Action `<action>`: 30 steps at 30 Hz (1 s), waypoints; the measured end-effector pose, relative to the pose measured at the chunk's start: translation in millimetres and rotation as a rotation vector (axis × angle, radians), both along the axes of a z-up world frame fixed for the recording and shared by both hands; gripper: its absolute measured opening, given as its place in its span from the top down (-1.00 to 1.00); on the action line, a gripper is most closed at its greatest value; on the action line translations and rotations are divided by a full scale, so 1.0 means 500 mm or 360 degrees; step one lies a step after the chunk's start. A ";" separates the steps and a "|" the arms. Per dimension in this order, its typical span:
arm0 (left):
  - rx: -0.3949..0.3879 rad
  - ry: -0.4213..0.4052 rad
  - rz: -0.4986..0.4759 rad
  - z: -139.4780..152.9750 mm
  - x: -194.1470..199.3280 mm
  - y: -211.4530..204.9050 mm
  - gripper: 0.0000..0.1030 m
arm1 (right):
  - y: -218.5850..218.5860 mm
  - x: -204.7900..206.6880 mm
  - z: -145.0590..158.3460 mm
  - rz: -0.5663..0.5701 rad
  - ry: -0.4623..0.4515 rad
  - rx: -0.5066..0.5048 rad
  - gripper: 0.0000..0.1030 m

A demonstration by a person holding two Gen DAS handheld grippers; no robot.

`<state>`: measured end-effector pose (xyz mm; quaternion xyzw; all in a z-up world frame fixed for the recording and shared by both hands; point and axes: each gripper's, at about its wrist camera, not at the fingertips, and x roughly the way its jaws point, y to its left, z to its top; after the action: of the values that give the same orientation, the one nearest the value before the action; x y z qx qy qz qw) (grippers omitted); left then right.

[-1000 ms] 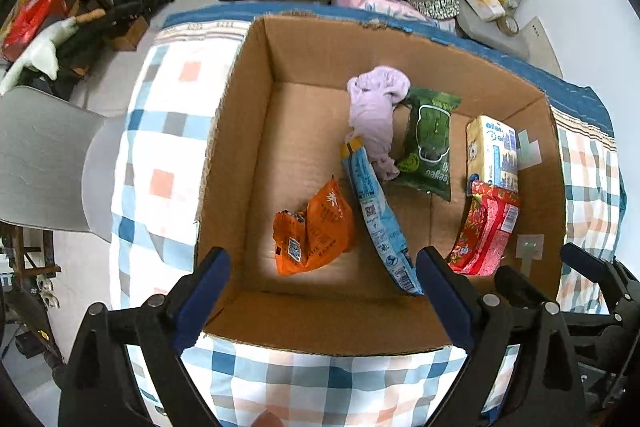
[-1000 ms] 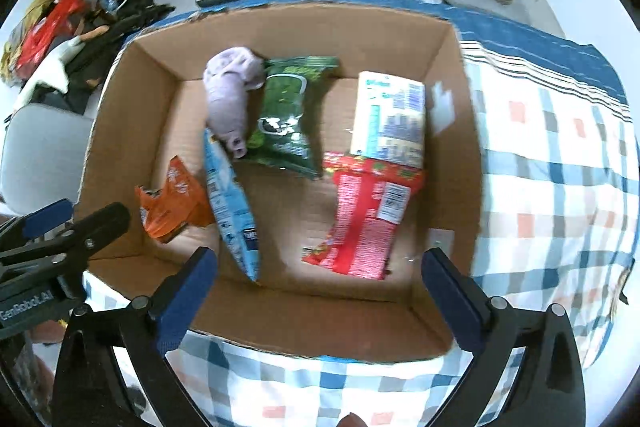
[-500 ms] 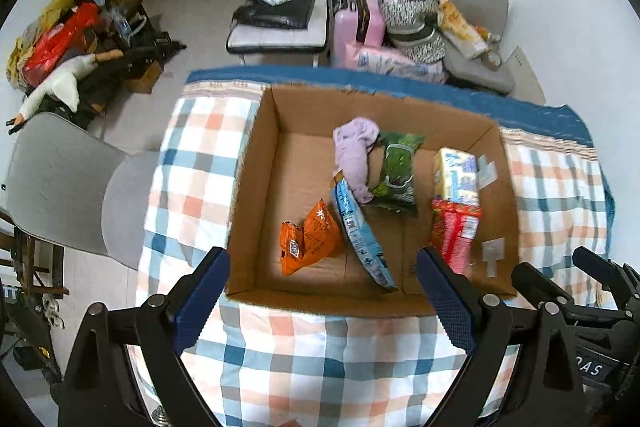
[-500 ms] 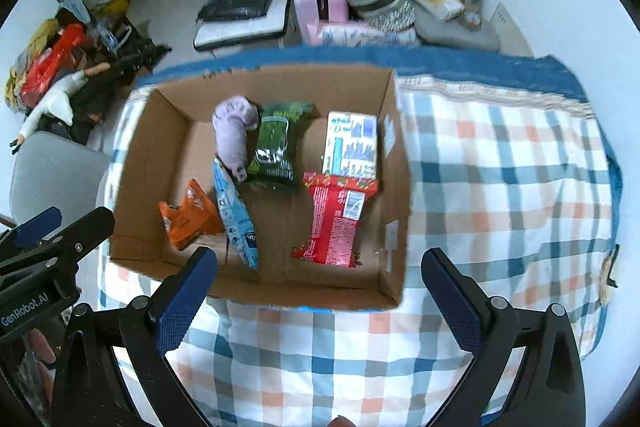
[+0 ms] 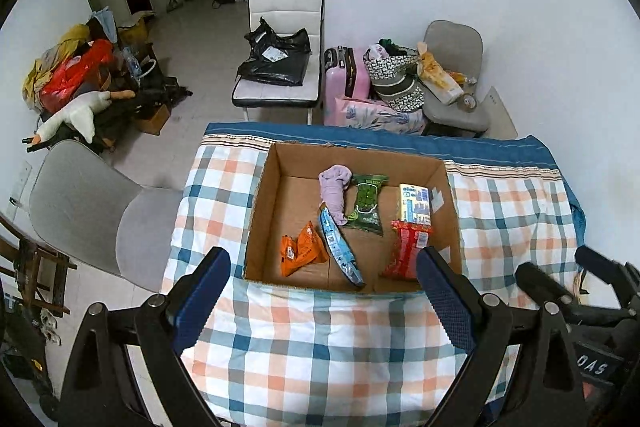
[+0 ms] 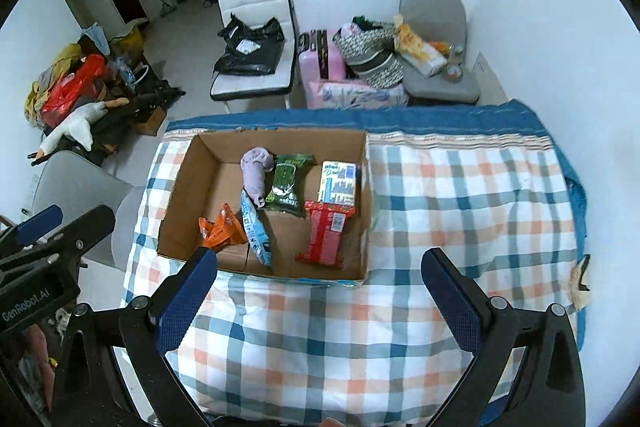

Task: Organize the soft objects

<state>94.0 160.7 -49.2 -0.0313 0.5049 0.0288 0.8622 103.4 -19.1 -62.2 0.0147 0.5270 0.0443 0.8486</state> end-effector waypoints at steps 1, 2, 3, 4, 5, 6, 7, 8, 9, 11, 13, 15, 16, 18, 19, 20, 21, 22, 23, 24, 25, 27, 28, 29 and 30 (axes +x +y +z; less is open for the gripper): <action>-0.0003 0.0004 -0.0004 0.005 -0.007 -0.002 -0.85 | -0.004 -0.009 0.014 -0.0005 -0.0014 0.0005 -1.00; -0.0008 0.0008 -0.0009 0.010 -0.013 -0.003 -0.85 | -0.007 -0.017 0.026 -0.0010 -0.0025 0.0008 -1.00; -0.0012 0.0015 -0.0016 0.015 -0.019 -0.004 -0.85 | -0.008 -0.025 0.036 -0.0013 -0.0037 0.0008 -1.00; -0.0016 0.0016 -0.0018 0.021 -0.025 -0.006 -0.85 | -0.009 -0.030 0.044 -0.0014 -0.0044 0.0008 -1.00; -0.0017 0.0011 -0.0022 0.025 -0.032 -0.008 -0.85 | -0.011 -0.039 0.053 -0.0016 -0.0052 0.0013 -1.00; -0.0013 0.0007 -0.0024 0.029 -0.036 -0.009 -0.85 | -0.014 -0.046 0.059 -0.0018 -0.0054 0.0018 -1.00; -0.0007 0.0003 -0.0026 0.036 -0.042 -0.011 -0.85 | -0.015 -0.050 0.063 -0.0021 -0.0056 0.0020 -1.00; -0.0008 -0.0002 -0.0029 0.043 -0.047 -0.014 -0.85 | -0.018 -0.056 0.068 -0.0029 -0.0060 0.0020 -1.00; -0.0007 -0.0008 -0.0030 0.045 -0.051 -0.014 -0.85 | -0.021 -0.061 0.072 -0.0036 -0.0062 0.0022 -1.00; 0.0000 -0.0016 -0.0025 0.052 -0.060 -0.017 -0.85 | -0.026 -0.070 0.078 -0.0046 -0.0065 0.0024 -1.00; 0.0002 -0.0013 -0.0027 0.053 -0.068 -0.019 -0.85 | -0.032 -0.078 0.082 -0.0063 -0.0071 0.0017 -1.00; 0.0001 -0.0004 -0.0037 0.054 -0.074 -0.023 -0.85 | -0.038 -0.084 0.084 -0.0073 -0.0063 0.0026 -1.00; 0.0005 -0.0002 -0.0038 0.055 -0.076 -0.025 -0.85 | -0.039 -0.087 0.085 -0.0077 -0.0059 0.0030 -1.00; 0.0014 0.0000 -0.0045 0.057 -0.081 -0.028 -0.85 | -0.041 -0.092 0.088 -0.0080 -0.0060 0.0020 -1.00; 0.0017 -0.0003 -0.0044 0.058 -0.083 -0.029 -0.85 | -0.042 -0.094 0.089 -0.0082 -0.0062 0.0021 -1.00; 0.0021 -0.0004 -0.0044 0.059 -0.084 -0.029 -0.85 | -0.044 -0.096 0.091 -0.0085 -0.0063 0.0021 -1.00; 0.0022 -0.0004 -0.0044 0.060 -0.086 -0.030 -0.85 | -0.044 -0.097 0.092 -0.0084 -0.0064 0.0019 -1.00; 0.0021 -0.0004 -0.0044 0.061 -0.088 -0.031 -0.85 | -0.044 -0.096 0.090 -0.0080 -0.0063 0.0018 -1.00; 0.0020 -0.0006 -0.0043 0.060 -0.087 -0.031 -0.85 | -0.045 -0.098 0.092 -0.0081 -0.0067 0.0015 -1.00; 0.0025 -0.0005 -0.0045 0.061 -0.088 -0.032 -0.85 | -0.047 -0.099 0.093 -0.0084 -0.0070 0.0016 -1.00; 0.0026 -0.0005 -0.0044 0.061 -0.088 -0.031 -0.85 | -0.048 -0.100 0.098 -0.0085 -0.0071 0.0016 -1.00; 0.0023 -0.0010 -0.0039 0.062 -0.090 -0.032 -0.85 | -0.051 -0.103 0.102 -0.0086 -0.0076 0.0011 -1.00; 0.0025 -0.0012 -0.0038 0.063 -0.089 -0.033 -0.85 | -0.053 -0.105 0.107 -0.0088 -0.0081 0.0007 -1.00; 0.0024 -0.0012 -0.0038 0.062 -0.089 -0.032 -0.85 | -0.055 -0.107 0.113 -0.0091 -0.0089 0.0003 -1.00; 0.0027 -0.0016 -0.0037 0.063 -0.090 -0.032 -0.85 | -0.056 -0.108 0.116 -0.0092 -0.0092 0.0001 -1.00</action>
<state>48.8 144.5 -17.6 -0.0181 0.5005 0.0229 0.8652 49.4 -46.9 -4.3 0.0289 0.5016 0.0205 0.8644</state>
